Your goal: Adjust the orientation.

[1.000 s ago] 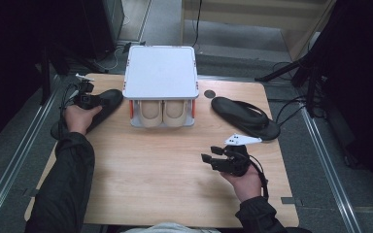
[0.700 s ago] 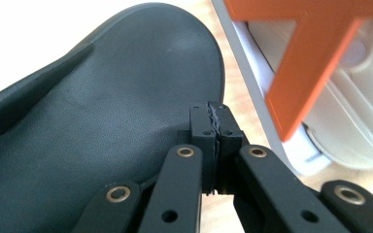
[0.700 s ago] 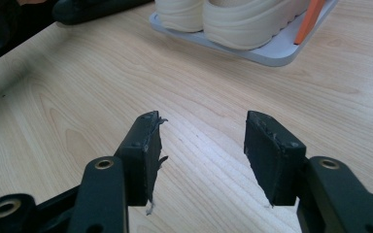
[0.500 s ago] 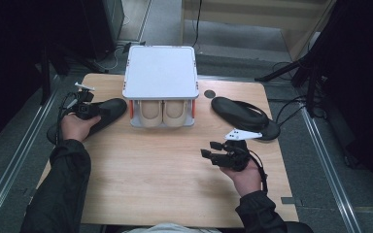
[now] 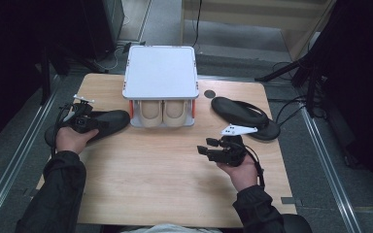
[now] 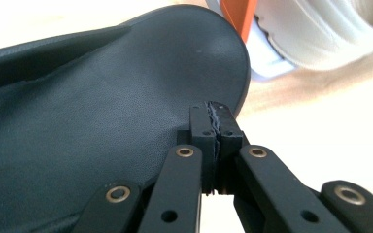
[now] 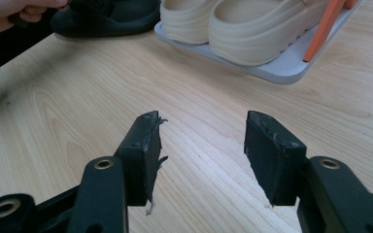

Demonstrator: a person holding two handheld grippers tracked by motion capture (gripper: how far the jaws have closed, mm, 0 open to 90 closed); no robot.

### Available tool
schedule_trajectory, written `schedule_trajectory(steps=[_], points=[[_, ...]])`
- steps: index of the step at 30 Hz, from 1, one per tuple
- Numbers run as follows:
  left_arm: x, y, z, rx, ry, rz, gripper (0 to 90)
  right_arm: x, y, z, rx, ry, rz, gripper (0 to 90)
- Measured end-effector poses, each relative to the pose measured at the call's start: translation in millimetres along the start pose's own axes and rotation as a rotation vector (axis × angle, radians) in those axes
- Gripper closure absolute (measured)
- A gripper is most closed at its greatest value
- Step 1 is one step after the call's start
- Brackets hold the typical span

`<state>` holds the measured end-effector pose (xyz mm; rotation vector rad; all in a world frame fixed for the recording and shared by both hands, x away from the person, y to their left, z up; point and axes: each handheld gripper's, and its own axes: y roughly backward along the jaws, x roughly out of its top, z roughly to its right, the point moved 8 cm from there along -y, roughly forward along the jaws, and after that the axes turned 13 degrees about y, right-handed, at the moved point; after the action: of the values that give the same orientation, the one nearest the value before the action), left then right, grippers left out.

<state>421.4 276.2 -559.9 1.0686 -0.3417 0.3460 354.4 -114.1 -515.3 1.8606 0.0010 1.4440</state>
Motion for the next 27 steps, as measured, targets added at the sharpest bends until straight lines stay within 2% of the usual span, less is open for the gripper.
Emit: schedule_trajectory(steps=[8,13,16,18,21,23,27], points=[[-23.2,7.1,7.1,-0.039,-0.004,-0.008,90.0,1.9,-4.7,-2.1,0.010,-0.016,0.005,47.8],[-36.6,12.0,11.4,-0.049,-0.016,-0.020,90.0,2.1,-6.4,-3.7,0.011,-0.003,0.003,47.8],[-41.5,14.7,12.8,-0.047,-0.033,-0.018,90.0,2.3,-7.1,-4.3,0.012,-0.001,0.002,47.9],[-41.8,15.8,12.8,-0.054,-0.029,-0.020,90.0,2.2,-8.0,-4.4,0.013,0.002,-0.001,47.9],[-38.9,22.7,12.5,-0.059,-0.019,0.006,89.8,2.0,-8.7,-4.2,0.013,0.002,-0.005,47.9],[-36.8,28.9,11.2,-0.049,-0.015,0.035,89.8,2.3,-9.2,-4.2,0.014,0.001,-0.003,47.9],[-38.0,45.7,5.3,-0.044,0.004,0.084,89.8,4.0,-10.6,-3.5,0.017,-0.001,-0.002,47.9]])
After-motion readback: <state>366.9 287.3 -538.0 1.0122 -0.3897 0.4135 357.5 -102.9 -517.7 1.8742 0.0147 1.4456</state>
